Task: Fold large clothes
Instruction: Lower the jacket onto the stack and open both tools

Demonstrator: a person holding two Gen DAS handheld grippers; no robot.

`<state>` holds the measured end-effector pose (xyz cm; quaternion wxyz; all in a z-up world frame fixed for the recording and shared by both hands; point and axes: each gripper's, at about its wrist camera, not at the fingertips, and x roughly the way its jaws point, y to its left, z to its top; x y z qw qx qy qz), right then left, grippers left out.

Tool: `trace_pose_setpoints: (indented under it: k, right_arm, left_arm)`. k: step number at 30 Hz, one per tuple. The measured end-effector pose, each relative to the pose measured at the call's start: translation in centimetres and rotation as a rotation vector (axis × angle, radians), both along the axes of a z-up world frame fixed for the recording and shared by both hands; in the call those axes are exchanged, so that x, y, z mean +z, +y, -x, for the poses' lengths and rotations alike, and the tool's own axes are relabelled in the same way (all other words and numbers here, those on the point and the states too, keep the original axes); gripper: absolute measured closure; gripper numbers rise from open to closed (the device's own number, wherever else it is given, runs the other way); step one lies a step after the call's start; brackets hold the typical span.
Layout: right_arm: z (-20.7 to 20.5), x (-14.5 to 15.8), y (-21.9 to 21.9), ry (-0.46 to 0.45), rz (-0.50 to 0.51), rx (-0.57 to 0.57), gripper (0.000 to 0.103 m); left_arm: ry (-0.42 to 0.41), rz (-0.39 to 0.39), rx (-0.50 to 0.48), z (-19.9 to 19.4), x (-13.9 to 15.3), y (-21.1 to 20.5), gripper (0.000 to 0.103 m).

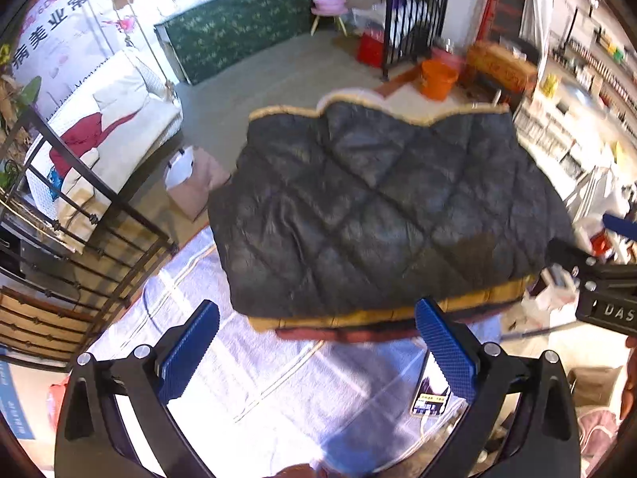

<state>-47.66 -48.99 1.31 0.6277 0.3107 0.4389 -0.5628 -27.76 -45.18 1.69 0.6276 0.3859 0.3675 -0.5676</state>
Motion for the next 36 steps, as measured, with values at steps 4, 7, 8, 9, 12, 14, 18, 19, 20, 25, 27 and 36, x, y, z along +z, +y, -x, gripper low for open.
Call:
trace_pose_setpoints:
  k: [4,7,8,9,12,14,18,19,20,25,27,36]
  right_arm:
    - [-0.4,-0.2,0.2,0.053,-0.006,0.003,0.005]
    - [-0.7,-0.4,0.4,0.073,-0.015,0.007,0.005]
    - [-0.8,-0.5,0.5,0.073,-0.017,0.013,0.005]
    - [-0.9,-0.6,0.6,0.069,-0.022,0.022,0.005]
    - [-1.2,-0.8,0.7,0.059,-0.028,0.036,0.005]
    - [-1.4,-1.0,0.7,0.055,-0.031,0.04,0.005]
    - [-1.5,-1.0,0.8,0.041,-0.03,0.046,0.005]
    - [-1.5,-0.9,0.7,0.037,-0.028,0.047,0.005]
    - [-1.5,-0.9,0.8,0.033,-0.026,0.046,0.005]
    - [-1.6,-0.7,0.8,0.02,-0.018,0.048,0.005]
    - [-1.7,-0.7,0.8,0.019,-0.019,0.049,0.005]
    - [-2.0,-0.9,0.9,0.02,-0.023,0.06,0.005]
  left_arm:
    - [-0.015,-0.017,0.004,0.7,-0.3,-0.1,0.006]
    - [-0.054,-0.012,0.007,1.0,-0.4,0.1,0.006]
    - [-0.057,-0.013,0.008,1.1,-0.5,0.1,0.006]
    - [-0.055,-0.013,0.009,1.1,-0.4,0.1,0.006]
    - [-0.055,-0.017,0.017,1.1,-0.5,0.3,0.006]
    - [-0.057,-0.02,0.016,1.0,-0.6,0.3,0.006]
    - [-0.058,-0.026,0.028,0.9,-0.8,0.3,0.006]
    - [-0.057,-0.025,0.033,0.8,-0.8,0.3,0.006]
    - [-0.057,-0.024,0.04,0.7,-0.7,0.3,0.006]
    - [-0.061,-0.026,0.047,0.6,-0.8,0.3,0.006]
    - [-0.059,-0.027,0.049,0.5,-0.9,0.3,0.006]
    - [-0.067,-0.029,0.057,0.4,-1.1,0.4,0.006]
